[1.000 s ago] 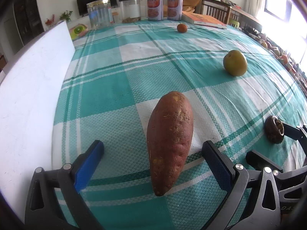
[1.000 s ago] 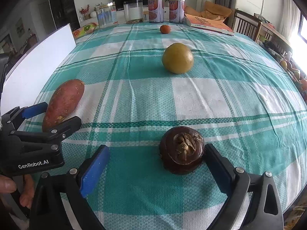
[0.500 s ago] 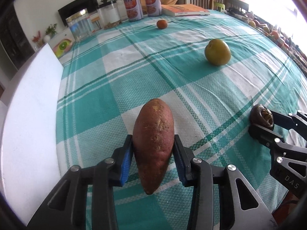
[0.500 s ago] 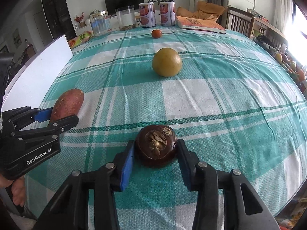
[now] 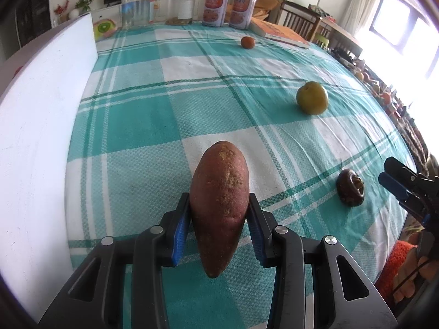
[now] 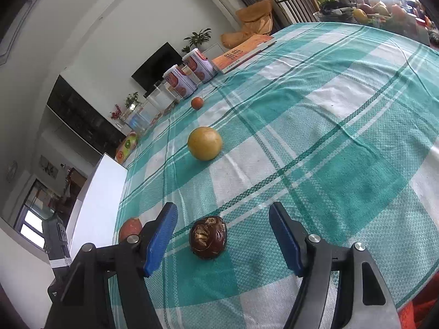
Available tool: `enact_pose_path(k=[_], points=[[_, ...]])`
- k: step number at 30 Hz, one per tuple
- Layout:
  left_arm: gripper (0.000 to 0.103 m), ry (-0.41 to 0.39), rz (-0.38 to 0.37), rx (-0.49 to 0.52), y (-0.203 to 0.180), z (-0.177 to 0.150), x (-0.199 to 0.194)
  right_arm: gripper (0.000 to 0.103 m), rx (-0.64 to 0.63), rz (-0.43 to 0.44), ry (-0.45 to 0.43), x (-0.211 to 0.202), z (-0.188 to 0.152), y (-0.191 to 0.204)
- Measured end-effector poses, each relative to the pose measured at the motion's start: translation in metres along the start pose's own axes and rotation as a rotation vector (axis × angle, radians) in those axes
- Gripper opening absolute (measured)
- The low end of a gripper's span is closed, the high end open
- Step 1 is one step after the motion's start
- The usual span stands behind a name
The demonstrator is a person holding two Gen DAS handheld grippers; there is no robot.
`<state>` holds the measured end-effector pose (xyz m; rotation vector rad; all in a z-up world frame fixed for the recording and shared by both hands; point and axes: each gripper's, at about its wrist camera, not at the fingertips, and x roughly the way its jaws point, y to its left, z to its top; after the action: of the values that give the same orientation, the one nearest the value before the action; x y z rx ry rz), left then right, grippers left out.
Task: Organize fruits
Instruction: 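Carry both fruits over the white box and open both tools to drop them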
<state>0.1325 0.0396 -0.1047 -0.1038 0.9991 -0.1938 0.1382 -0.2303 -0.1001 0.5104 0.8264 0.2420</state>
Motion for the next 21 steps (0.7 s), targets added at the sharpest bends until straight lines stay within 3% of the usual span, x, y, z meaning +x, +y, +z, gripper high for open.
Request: enact_pose_path(k=[3, 5, 6, 7, 10, 12, 15, 18, 21], points=[[0.040, -0.008, -0.012, -0.012, 0.002, -0.001, -0.004, 0.069, -0.189, -0.081, 0.078, 0.021, -0.009, 0.037], [0.040, -0.018, -0.021, -0.019, 0.002, -0.002, -0.011, 0.065, -0.281, -0.167, 0.144, 0.039, -0.021, 0.048], [0.040, -0.025, -0.029, -0.022, 0.002, -0.003, -0.016, 0.060, -0.318, -0.208, 0.130, 0.041, -0.023, 0.053], [0.040, -0.032, -0.043, -0.028, 0.002, -0.004, -0.023, 0.043, -0.331, -0.222, 0.136, 0.044, -0.024, 0.055], [0.040, -0.048, -0.131, -0.064, 0.003, -0.009, -0.053, 0.042, -0.306, -0.198, 0.130, 0.039, -0.024, 0.050], [0.040, -0.058, -0.216, -0.096, 0.006, -0.012, -0.083, 0.042, -0.249, -0.143, 0.099, 0.025, -0.019, 0.044], [0.040, -0.118, -0.315, -0.128, 0.018, -0.014, -0.136, 0.042, -0.185, 0.016, 0.105, 0.006, -0.010, 0.064], [0.040, -0.210, -0.273, -0.154, 0.047, -0.011, -0.181, 0.042, -0.251, 0.191, 0.147, -0.003, -0.011, 0.128], [0.040, -0.251, -0.172, -0.229, 0.097, -0.011, -0.203, 0.043, -0.349, 0.372, 0.226, -0.003, -0.027, 0.205]])
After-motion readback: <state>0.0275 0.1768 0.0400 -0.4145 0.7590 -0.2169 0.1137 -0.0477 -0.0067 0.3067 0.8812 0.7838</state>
